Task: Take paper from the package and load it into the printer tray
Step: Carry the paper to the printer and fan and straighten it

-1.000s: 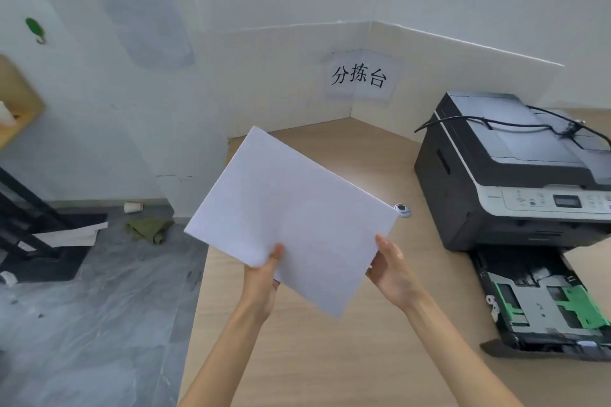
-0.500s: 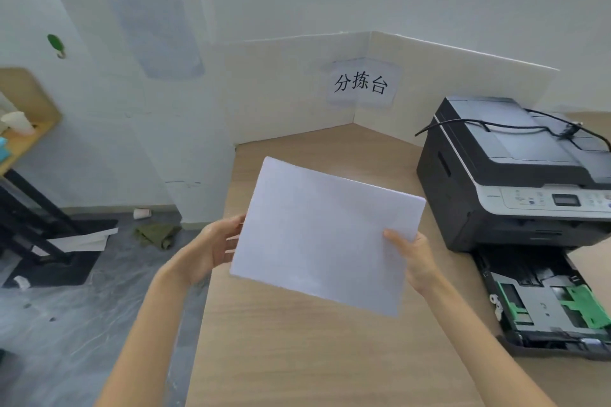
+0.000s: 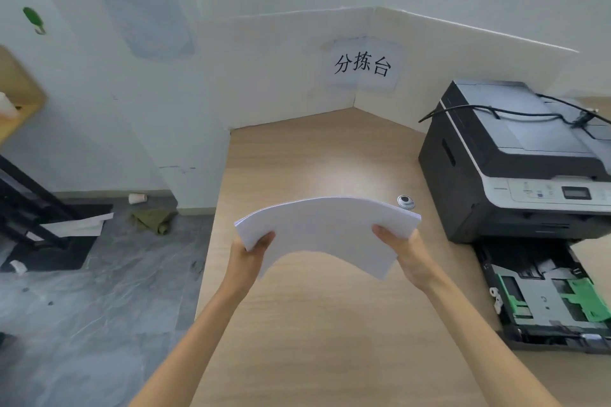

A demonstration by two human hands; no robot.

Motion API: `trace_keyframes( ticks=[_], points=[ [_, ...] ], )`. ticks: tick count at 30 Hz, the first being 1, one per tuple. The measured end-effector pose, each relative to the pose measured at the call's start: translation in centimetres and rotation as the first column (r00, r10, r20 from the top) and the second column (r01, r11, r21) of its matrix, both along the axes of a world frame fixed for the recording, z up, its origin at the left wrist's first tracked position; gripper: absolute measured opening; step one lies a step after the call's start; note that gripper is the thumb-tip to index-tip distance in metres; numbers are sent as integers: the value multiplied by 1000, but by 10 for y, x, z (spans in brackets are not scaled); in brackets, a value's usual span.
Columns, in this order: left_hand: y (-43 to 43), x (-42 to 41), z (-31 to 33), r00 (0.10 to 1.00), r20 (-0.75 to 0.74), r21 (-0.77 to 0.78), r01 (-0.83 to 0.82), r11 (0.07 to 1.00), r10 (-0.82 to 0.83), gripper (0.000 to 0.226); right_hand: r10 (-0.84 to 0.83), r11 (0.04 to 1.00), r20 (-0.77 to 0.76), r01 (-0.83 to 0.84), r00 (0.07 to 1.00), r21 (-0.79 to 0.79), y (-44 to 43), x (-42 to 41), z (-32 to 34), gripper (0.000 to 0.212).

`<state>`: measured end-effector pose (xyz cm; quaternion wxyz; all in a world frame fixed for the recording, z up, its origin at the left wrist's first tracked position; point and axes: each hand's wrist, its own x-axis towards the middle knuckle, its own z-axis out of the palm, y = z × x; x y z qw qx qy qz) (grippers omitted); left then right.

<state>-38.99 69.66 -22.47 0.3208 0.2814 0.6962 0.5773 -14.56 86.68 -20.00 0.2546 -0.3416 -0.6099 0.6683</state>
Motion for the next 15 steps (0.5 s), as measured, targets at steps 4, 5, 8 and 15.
trace_keyframes(
  ticks=[4, 5, 8, 15],
  points=[
    [-3, 2, -19, 1000, -16, -43, 12, 999, -13, 11, -30, 997, 199, 15, 980, 75, 12, 3, -17, 12],
    [-5, 3, -25, 1000, -18, -64, 23, 998, -25, 10, -18, 997, 251, -1, 968, 79, 13, 6, -25, 7],
    [-17, 9, -49, 994, 34, -120, 103, 987, -100, 7, 17, 1000, 340, -20, 940, 6, 3, 14, -54, 6],
    [-46, 28, -96, 981, 194, -252, 74, 965, -24, 19, -51, 978, 338, 115, 940, -174, -27, 26, -84, 20]
  ],
)
